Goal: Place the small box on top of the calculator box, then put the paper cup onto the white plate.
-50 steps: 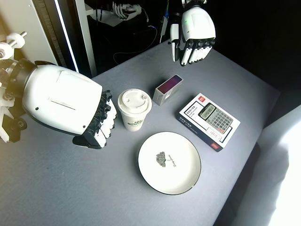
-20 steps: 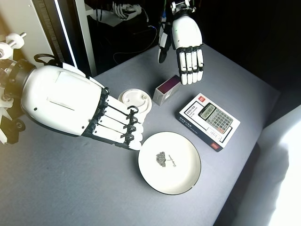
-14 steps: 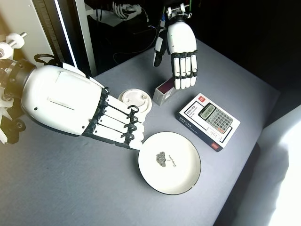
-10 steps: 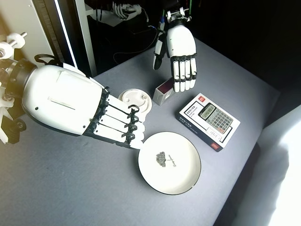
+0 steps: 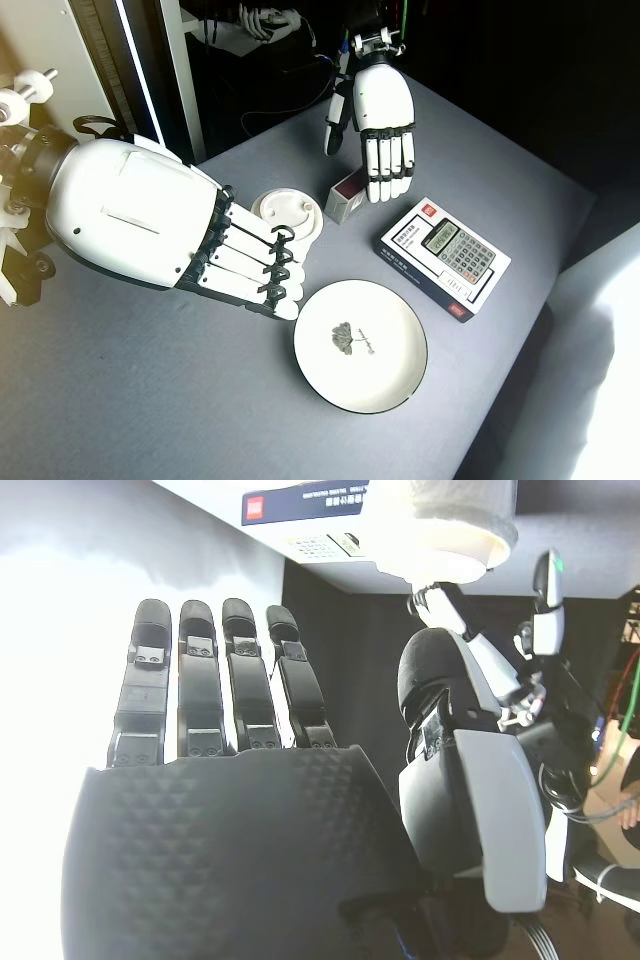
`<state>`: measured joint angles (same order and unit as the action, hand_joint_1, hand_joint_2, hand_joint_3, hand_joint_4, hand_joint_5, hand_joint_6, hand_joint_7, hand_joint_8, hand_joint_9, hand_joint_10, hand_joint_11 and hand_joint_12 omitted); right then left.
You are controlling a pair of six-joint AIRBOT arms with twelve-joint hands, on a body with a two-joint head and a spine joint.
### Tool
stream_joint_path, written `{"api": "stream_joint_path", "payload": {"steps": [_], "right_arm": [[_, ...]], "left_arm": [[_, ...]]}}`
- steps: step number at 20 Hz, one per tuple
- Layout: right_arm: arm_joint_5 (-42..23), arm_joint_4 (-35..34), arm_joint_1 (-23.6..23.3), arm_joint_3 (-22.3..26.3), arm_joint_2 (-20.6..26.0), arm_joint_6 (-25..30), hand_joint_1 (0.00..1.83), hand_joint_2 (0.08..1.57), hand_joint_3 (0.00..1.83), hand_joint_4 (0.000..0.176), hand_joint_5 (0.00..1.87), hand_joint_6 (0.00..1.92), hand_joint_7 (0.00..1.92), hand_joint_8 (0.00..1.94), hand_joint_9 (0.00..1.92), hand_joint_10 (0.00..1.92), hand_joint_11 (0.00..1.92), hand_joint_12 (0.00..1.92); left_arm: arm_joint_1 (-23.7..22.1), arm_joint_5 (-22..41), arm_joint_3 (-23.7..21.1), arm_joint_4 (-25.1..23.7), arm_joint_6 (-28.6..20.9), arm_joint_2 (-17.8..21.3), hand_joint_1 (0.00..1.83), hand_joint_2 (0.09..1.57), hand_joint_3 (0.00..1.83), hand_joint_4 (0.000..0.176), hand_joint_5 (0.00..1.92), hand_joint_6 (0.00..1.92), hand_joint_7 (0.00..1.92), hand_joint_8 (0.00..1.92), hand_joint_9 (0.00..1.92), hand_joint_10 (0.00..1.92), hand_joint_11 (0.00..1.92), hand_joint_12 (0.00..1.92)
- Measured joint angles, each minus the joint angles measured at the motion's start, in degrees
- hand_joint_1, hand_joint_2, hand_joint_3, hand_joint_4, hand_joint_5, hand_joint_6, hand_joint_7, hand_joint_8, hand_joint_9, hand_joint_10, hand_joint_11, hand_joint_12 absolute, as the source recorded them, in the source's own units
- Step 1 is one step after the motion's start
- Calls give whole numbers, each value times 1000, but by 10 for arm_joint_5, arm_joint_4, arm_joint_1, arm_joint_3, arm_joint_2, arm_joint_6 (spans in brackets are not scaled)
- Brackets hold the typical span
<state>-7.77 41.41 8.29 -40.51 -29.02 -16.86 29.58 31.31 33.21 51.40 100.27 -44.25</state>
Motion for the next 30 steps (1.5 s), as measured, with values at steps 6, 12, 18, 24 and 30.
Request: {"api": "stream_joint_path", "payload": {"steps": [6,12,18,24,30], "right_arm": [[-1,0,0,0,0,0,72,1329,1,0,124,1,122,3,91,4,0,237],[0,0,0,0,0,0,120,1320,2,0,141,0,148,3,115,5,0,304],[0,0,0,0,0,0,69,1329,0,0,113,6,111,6,76,8,0,190],[0,0,0,0,0,0,97,1327,1,0,122,3,127,2,93,4,0,242],[0,0,0,0,0,0,112,1318,0,0,142,3,142,3,107,5,0,275]], "left_arm": [[14,9,11,0,1,-20,996,1114,15,0,312,9,433,7,462,20,11,1043],[29,22,28,-9,-3,-37,1458,1201,7,0,750,21,775,1179,660,1525,344,1141],[43,27,35,-12,-12,-48,1365,1177,0,0,700,1133,940,1046,832,1439,506,1339],[29,24,35,2,-8,-48,1362,1182,0,0,694,1170,937,1035,805,1462,439,1355],[-45,-7,33,82,81,-26,1361,1188,0,0,667,1185,928,1058,802,1465,483,1275]]}}
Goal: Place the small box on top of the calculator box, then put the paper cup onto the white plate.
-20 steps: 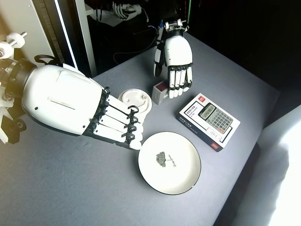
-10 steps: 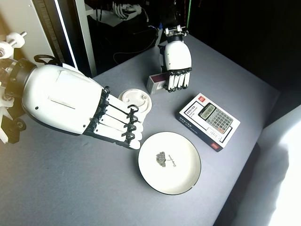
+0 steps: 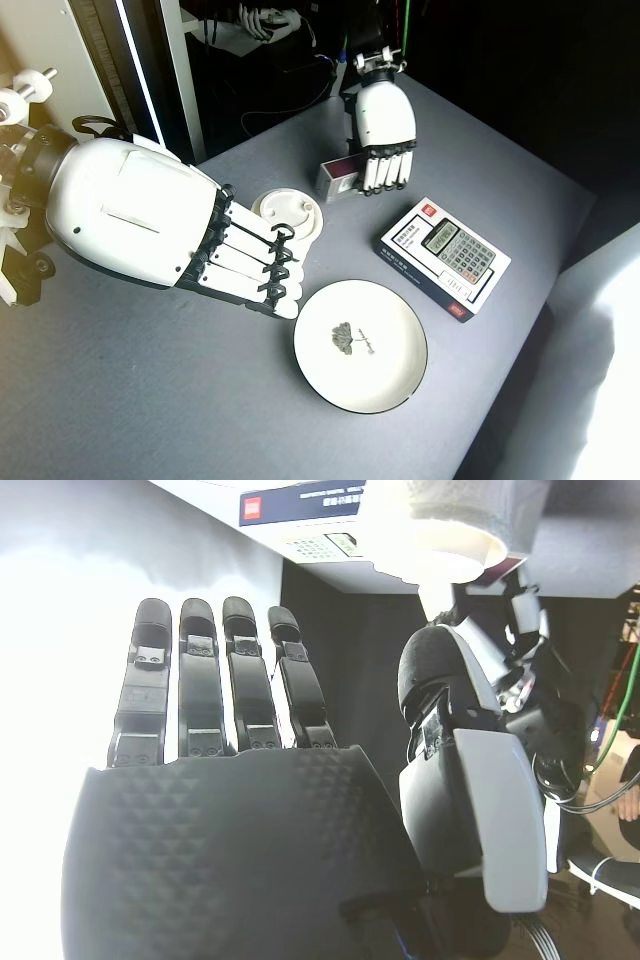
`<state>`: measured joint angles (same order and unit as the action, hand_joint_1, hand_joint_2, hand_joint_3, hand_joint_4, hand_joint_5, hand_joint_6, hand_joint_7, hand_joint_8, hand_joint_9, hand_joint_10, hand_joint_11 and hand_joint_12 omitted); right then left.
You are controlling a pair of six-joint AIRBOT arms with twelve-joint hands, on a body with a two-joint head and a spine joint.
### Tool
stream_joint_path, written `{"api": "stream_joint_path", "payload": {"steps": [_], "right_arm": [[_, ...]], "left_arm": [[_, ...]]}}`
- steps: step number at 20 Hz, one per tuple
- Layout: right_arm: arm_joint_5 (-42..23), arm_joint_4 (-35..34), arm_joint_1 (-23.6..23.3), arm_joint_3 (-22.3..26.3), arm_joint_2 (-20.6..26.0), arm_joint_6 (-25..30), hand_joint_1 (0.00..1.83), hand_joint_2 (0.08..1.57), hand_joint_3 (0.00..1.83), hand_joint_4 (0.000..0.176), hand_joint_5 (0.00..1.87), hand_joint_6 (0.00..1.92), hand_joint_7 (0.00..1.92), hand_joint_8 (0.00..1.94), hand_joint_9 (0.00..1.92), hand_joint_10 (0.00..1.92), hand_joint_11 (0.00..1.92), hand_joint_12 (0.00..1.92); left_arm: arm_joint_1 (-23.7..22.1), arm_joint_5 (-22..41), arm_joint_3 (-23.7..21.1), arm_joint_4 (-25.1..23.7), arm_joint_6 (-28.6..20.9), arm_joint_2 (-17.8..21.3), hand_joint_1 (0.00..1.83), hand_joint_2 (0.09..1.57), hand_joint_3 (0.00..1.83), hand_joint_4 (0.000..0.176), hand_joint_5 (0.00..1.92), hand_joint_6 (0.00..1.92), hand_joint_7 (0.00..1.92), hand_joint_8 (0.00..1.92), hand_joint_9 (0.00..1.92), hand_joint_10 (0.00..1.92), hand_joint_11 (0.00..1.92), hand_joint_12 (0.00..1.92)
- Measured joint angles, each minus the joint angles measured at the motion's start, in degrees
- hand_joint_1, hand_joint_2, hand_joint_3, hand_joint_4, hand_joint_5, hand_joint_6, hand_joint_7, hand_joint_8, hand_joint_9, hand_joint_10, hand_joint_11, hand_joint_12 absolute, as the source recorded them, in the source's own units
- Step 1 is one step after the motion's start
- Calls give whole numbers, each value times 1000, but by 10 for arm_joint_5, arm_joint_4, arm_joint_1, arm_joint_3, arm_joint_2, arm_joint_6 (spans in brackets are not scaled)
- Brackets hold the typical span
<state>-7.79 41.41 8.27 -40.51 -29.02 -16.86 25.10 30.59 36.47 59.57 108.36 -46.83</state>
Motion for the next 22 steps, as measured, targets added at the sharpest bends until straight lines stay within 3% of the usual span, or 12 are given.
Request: {"api": "stream_joint_path", "payload": {"steps": [2,3,5,6,8,10,11,16,17,18,20,22], "right_arm": [[0,0,0,0,0,0,109,1323,0,0,149,2,146,2,112,4,0,279],[0,0,0,0,0,0,102,1333,4,0,122,4,125,5,78,8,0,169],[0,0,0,0,0,0,106,1333,1,0,135,5,131,4,89,11,0,187],[0,0,0,0,0,0,120,1321,0,0,157,3,156,2,126,12,0,311],[0,0,0,0,0,0,114,1320,0,0,170,5,170,4,140,8,0,369],[0,0,0,0,0,0,109,1325,1,0,145,6,150,5,117,8,0,297],[0,0,0,0,0,0,93,1331,2,0,133,2,134,2,104,3,0,245],[0,0,0,0,0,0,102,1321,3,0,154,1,180,1,157,7,0,372],[0,0,0,0,0,0,85,1329,2,0,138,4,149,3,118,4,0,276],[0,0,0,0,0,0,86,1330,1,0,145,4,148,2,111,1,0,249],[0,0,0,0,0,0,68,1336,2,0,141,1,154,2,116,2,0,245],[0,0,0,0,0,0,86,1336,1,0,145,1,145,1,104,1,0,212]], "left_arm": [[-24,-17,5,24,25,2,1363,1180,0,0,682,1170,947,1032,814,1439,490,1247],[-40,-26,12,38,40,3,1362,1184,1,0,683,1174,936,1046,802,1460,486,1248],[-67,-46,30,64,72,3,1357,1196,1,0,653,1208,917,1085,781,1483,484,1262],[-83,-56,42,83,97,3,1357,1197,0,0,649,1212,912,1094,785,1476,489,1266],[-108,-68,63,104,128,2,1356,1198,0,0,662,1181,915,1120,767,1479,499,1252],[-127,-80,89,115,147,-6,1358,1191,0,0,678,1169,931,1089,773,1475,501,1263],[-136,-90,104,120,154,-13,1357,1196,1,0,671,1178,918,1104,763,1496,479,1289],[-164,-132,168,117,159,-51,1361,1184,1,0,676,1179,945,1041,803,1459,493,1288],[-165,-143,186,115,160,-62,1356,1198,0,0,646,1211,917,1092,776,1486,479,1295],[-169,-156,204,115,161,-74,1366,1174,0,0,710,1122,973,1019,827,1455,478,1308],[-171,-170,223,113,161,-89,1358,1193,0,0,673,1170,926,1076,776,1497,474,1314],[-171,-189,245,112,161,-107,1367,1169,0,0,725,1099,980,1008,832,1450,497,1314]]}}
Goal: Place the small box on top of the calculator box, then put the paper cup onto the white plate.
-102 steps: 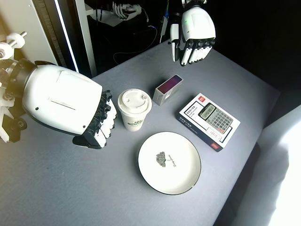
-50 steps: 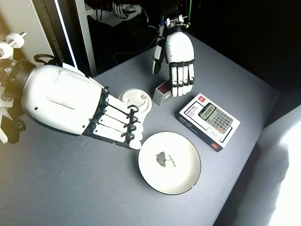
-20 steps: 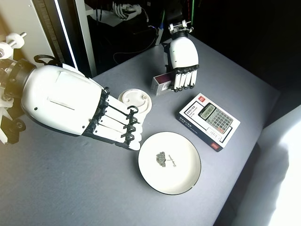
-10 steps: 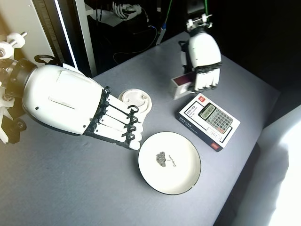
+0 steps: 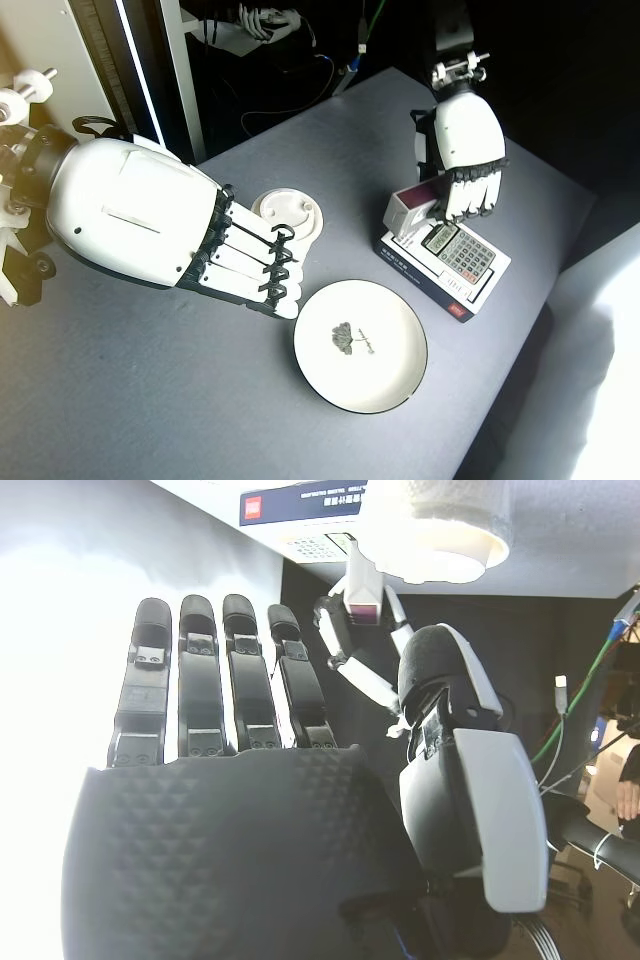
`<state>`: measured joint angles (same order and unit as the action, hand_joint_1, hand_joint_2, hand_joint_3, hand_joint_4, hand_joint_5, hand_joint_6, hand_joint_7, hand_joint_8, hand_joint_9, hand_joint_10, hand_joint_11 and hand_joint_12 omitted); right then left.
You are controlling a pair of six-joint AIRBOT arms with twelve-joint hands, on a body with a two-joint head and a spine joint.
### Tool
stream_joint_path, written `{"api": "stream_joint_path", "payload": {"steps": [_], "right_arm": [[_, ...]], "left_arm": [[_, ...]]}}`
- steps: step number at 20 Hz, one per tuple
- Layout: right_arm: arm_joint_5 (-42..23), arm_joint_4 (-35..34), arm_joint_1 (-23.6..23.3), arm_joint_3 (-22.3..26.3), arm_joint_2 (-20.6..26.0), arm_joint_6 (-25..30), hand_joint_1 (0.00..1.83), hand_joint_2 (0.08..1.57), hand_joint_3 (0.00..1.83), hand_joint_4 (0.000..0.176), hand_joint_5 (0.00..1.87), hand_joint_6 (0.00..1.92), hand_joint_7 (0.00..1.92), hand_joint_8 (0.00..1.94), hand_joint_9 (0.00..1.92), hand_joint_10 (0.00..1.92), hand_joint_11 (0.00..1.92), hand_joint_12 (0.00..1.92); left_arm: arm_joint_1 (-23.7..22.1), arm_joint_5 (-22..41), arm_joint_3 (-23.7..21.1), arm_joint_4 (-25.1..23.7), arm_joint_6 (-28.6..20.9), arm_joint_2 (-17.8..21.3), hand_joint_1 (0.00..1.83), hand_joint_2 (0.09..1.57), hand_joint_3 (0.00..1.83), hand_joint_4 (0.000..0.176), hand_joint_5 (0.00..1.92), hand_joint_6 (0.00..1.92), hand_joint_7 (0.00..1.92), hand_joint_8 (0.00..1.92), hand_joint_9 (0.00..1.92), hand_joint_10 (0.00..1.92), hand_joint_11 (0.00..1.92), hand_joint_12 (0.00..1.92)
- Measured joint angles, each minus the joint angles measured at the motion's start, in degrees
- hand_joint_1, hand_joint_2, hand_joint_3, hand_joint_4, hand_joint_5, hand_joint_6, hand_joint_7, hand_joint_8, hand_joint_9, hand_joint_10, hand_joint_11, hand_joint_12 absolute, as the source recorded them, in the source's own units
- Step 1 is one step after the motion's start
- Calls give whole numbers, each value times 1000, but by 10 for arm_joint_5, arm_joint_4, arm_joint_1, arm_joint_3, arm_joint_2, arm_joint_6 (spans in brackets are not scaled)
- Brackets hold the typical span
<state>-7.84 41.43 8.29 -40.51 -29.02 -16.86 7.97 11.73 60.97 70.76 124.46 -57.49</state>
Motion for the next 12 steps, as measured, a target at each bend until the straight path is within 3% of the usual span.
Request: {"api": "stream_joint_path", "payload": {"steps": [1,3,5,7,12], "right_arm": [[0,0,0,0,0,0,105,1329,0,0,172,2,175,2,146,7,0,339],[0,0,0,0,0,0,110,1328,0,0,173,0,175,2,154,6,0,398],[0,0,0,0,0,0,139,1325,0,0,176,5,194,4,162,4,0,417],[0,0,0,0,0,0,127,1322,0,0,180,3,200,3,172,5,0,466],[0,0,0,0,0,0,158,1311,0,0,200,4,231,6,202,10,0,536]], "left_arm": [[0,-11,16,0,0,-10,1372,1153,0,0,750,1068,998,987,866,1397,521,1276],[-1,-17,34,-3,0,-21,1373,1152,0,0,750,1061,999,988,871,1392,529,1271],[-1,-19,47,-3,-1,-28,1371,1155,0,0,749,1072,996,996,859,1403,518,1290],[-1,-20,56,-9,-4,-30,1356,1199,1,0,652,1205,911,1098,778,1494,478,1312],[-1,-19,66,-9,-9,-34,1368,1169,0,0,722,1101,968,1029,840,1455,491,1337]]}}
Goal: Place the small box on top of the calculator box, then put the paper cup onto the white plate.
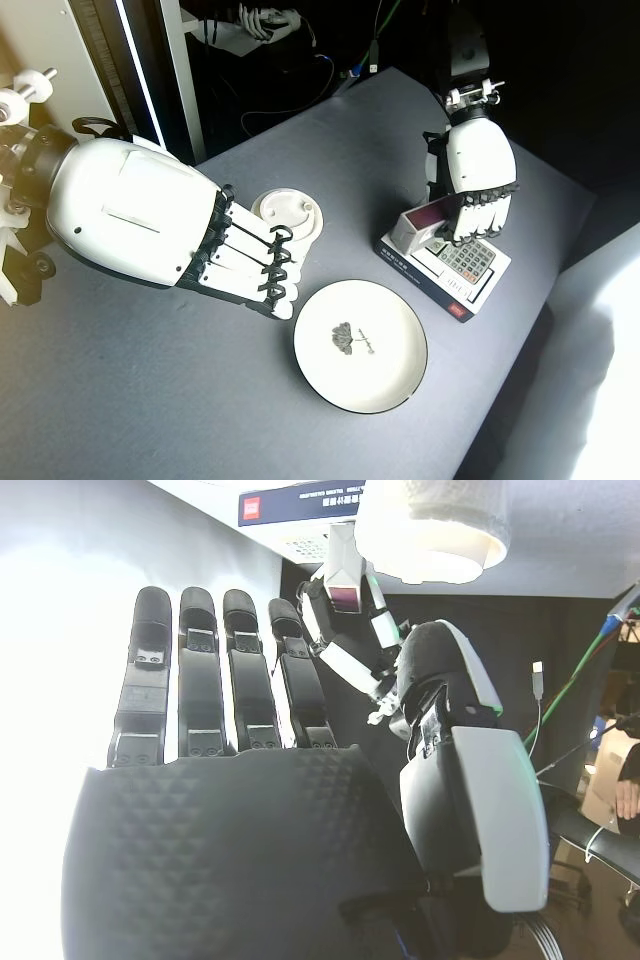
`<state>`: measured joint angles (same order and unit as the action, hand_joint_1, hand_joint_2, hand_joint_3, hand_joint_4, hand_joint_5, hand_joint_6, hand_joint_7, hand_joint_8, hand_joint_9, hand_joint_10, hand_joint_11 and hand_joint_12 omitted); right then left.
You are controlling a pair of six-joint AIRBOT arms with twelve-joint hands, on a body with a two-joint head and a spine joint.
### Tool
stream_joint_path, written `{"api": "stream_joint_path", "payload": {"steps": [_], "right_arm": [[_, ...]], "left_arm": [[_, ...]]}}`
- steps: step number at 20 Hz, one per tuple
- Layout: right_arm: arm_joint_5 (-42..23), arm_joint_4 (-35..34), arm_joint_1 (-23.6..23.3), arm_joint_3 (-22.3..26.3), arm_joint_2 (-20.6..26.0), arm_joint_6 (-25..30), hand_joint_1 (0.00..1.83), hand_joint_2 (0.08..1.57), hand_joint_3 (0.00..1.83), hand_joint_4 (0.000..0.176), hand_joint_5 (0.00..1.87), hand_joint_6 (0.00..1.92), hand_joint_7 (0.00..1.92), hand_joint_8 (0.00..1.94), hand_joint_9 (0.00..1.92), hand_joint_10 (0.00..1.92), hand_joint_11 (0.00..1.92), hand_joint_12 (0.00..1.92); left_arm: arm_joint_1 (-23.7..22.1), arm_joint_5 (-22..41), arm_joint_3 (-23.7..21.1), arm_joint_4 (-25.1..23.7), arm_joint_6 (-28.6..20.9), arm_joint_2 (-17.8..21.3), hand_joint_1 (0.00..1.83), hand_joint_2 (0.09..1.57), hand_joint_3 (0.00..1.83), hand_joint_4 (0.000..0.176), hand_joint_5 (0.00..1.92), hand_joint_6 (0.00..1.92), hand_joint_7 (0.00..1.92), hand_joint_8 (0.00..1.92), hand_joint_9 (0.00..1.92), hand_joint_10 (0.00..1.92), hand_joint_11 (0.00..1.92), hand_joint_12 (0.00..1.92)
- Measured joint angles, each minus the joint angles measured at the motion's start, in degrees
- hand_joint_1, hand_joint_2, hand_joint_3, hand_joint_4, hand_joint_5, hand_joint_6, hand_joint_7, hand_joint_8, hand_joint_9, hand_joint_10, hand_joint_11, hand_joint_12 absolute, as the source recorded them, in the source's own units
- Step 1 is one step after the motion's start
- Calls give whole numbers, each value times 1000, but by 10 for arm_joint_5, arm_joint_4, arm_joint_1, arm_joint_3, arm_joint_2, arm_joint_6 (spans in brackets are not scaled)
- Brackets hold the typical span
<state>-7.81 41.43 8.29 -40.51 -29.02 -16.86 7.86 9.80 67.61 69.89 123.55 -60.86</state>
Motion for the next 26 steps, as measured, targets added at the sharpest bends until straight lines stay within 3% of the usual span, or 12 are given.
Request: {"api": "stream_joint_path", "payload": {"steps": [3,10,12,14,16,17,18,19,21,23,25,26], "right_arm": [[0,0,0,0,0,0,93,1328,2,0,162,2,184,3,161,3,0,407],[0,0,0,0,0,0,105,1332,2,0,166,2,171,0,141,0,0,370],[0,0,0,0,0,0,145,1321,0,0,192,5,198,4,173,9,0,451],[0,0,0,0,0,0,103,1332,0,0,157,2,166,1,144,1,0,361],[0,0,0,0,0,0,127,1330,0,0,175,5,183,4,158,5,0,394],[0,0,0,0,0,0,129,1324,0,0,174,4,183,3,161,5,0,404],[0,0,0,0,0,0,101,1324,0,0,180,5,193,5,170,7,0,414],[0,0,0,0,0,0,95,1325,0,0,172,1,187,2,164,4,0,414],[0,0,0,0,0,0,149,1321,0,0,198,3,214,3,184,6,0,482],[0,0,0,0,0,0,130,1326,2,0,175,2,186,3,157,3,0,395],[0,0,0,0,0,0,149,1318,0,0,205,6,231,9,203,14,0,509],[0,0,0,0,0,0,109,1329,2,0,160,1,185,2,158,5,0,411]], "left_arm": [[3,0,1,0,-2,-1,1370,1161,0,0,748,1060,987,999,842,1456,485,1380],[11,0,2,0,-8,-1,1366,1171,0,0,724,1088,971,1051,815,1466,471,1357],[11,0,2,0,-9,-1,1365,1179,0,0,713,1097,945,1080,813,1504,477,1396],[11,0,2,0,-9,-1,1354,1206,1,0,632,1254,893,1138,778,1521,448,1360],[11,0,2,0,-9,-1,1343,1232,2,0,558,1382,853,1183,743,1567,351,1336],[11,0,2,0,-9,-1,1325,1214,0,0,555,671,790,1297,657,916,291,1301],[11,0,2,0,-10,-1,1254,1205,0,0,636,283,733,614,696,567,259,1261],[11,0,2,0,-10,-1,1224,1199,0,0,684,112,777,258,726,362,237,1236],[12,0,2,-1,-10,-1,1146,1233,0,0,645,12,761,40,702,214,140,1291],[13,0,2,-2,-10,-1,1116,1187,0,0,544,0,672,1,656,93,68,1241],[13,0,2,-2,-11,-1,1111,1126,0,0,504,0,627,1,635,53,81,1181],[13,0,2,-2,-12,-1,1039,1144,4,0,434,0,553,0,581,25,45,1153]]}}
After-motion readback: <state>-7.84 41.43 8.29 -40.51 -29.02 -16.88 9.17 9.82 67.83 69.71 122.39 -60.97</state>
